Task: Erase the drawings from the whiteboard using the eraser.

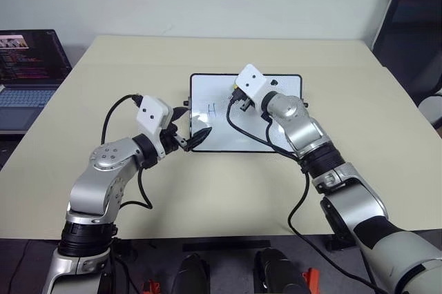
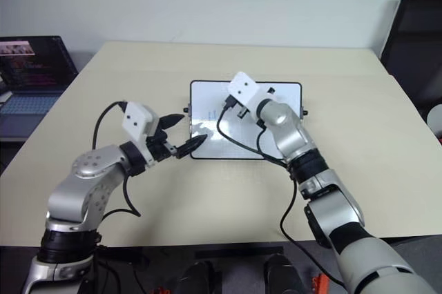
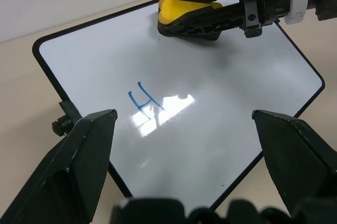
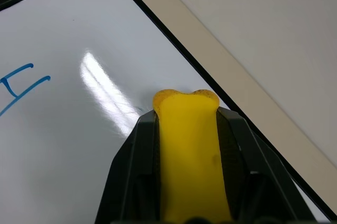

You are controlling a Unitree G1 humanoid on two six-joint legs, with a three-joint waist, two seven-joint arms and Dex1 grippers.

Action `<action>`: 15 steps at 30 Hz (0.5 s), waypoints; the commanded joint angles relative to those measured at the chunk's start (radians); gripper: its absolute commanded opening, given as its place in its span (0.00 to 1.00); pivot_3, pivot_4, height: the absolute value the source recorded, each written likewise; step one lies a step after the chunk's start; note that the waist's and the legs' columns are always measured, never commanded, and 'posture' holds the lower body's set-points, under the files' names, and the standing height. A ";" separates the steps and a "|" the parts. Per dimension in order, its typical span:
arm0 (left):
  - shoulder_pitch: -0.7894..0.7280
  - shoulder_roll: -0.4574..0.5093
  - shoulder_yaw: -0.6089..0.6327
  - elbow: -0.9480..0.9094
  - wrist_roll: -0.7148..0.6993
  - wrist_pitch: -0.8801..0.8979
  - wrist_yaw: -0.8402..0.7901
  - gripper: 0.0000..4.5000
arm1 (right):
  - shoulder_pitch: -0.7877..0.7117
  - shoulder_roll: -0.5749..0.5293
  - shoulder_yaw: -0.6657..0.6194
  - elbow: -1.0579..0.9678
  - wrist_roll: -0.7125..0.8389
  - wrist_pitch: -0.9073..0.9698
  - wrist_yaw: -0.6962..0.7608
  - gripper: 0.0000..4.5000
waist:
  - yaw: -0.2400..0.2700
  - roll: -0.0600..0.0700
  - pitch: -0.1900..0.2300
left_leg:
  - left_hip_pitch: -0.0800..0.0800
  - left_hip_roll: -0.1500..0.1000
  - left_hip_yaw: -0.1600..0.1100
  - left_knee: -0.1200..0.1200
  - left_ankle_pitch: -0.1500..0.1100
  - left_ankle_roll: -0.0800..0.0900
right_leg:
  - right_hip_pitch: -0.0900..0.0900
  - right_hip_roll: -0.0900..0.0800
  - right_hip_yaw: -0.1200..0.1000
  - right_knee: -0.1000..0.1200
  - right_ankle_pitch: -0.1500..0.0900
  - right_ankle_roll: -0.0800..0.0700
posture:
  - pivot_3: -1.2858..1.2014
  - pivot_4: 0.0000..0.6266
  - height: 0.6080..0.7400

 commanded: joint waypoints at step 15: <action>0.026 0.006 0.037 0.004 -0.005 -0.056 -0.017 1.00 | 0.136 0.005 0.022 -0.262 0.007 0.083 0.119 0.25 | -0.002 0.000 0.000 | 0.000 0.000 0.000 0.000 0.000 0.000 | -0.001 0.000 0.000 0.000 0.000 0.000 | 0.52 0.24 1.00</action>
